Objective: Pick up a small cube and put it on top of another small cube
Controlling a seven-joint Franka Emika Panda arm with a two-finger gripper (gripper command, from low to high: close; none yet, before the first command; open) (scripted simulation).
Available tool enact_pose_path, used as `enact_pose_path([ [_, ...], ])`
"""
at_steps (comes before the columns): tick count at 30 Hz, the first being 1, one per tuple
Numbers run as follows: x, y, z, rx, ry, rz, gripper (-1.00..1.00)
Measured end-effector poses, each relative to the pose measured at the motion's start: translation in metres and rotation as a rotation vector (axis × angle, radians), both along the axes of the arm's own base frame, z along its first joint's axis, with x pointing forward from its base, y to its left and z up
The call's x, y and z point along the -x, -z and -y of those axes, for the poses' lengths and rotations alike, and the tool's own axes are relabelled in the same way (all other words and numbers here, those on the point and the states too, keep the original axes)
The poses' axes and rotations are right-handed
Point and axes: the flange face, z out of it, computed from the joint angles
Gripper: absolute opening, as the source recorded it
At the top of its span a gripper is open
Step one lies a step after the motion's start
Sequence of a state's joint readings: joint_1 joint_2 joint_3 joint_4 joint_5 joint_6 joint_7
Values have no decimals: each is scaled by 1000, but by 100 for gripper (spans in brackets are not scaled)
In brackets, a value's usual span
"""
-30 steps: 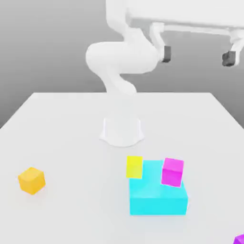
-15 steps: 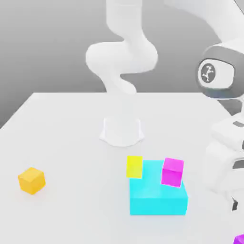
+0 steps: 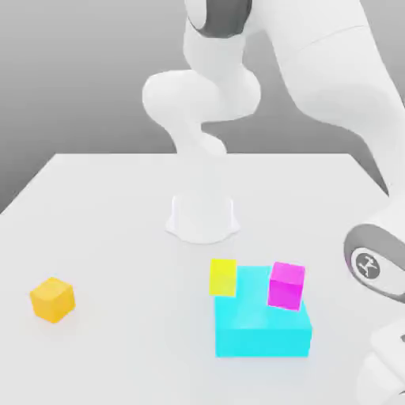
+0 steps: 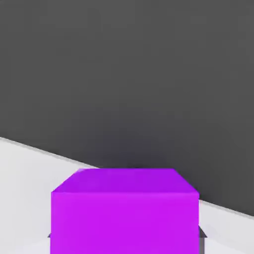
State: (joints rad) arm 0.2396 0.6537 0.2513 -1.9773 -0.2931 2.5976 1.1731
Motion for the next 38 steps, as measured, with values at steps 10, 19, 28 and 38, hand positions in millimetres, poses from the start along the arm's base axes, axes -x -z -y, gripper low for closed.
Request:
enact_pose_path([
  [10,37,-105,28,14,180,-4,-100],
  [19,102,-156,78,25,483,-3,-100],
  [28,175,-180,133,8,809,-1,-100],
  [38,193,-119,147,2,895,1,100],
])
